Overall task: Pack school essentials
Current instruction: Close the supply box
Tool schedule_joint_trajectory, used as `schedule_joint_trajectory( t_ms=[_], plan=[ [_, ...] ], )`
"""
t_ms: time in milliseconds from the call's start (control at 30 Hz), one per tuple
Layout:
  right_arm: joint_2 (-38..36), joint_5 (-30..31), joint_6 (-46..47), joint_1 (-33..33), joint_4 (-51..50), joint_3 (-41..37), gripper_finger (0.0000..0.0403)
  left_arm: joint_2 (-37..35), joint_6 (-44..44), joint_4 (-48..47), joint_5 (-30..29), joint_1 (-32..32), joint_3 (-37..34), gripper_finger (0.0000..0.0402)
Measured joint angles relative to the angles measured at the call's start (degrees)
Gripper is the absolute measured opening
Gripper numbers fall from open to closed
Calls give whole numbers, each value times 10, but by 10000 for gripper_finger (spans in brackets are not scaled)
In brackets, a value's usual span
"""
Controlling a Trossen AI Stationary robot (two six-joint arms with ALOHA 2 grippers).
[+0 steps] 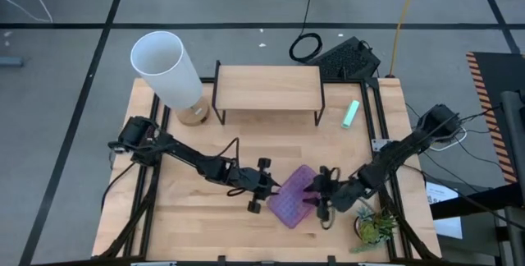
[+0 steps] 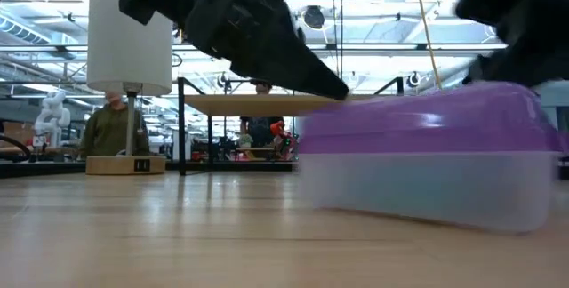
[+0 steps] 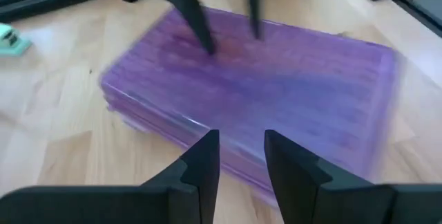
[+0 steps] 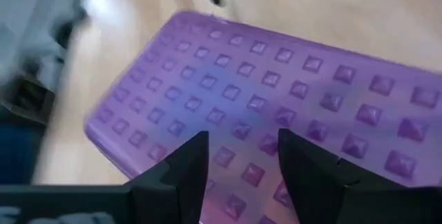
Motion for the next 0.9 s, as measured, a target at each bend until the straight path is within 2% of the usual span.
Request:
schedule_joint_trajectory(
  t_ms=[67,200,333,433,567,733,900],
  plan=[
    [28,-9,20,-4,21,2,163,-9,-4,-17,-1,0,0,119],
    [64,7,32,-7,97,1,147,-42,-23,-113,-22,-9,0,119],
    [82,43,54,-24,158,-2,131,-94,-60,-253,-102,-31,0,120],
    [83,89,62,-40,169,-4,126,-142,-107,-341,-151,-49,0,120],
    [83,153,65,-61,165,6,128,-207,-184,-417,-165,-68,0,120],
    [83,202,68,-87,166,22,129,-260,-262,-451,-190,-101,-5,120],
    [86,189,-14,-101,226,36,130,-256,-308,-400,-228,-114,-46,120]
  ],
)
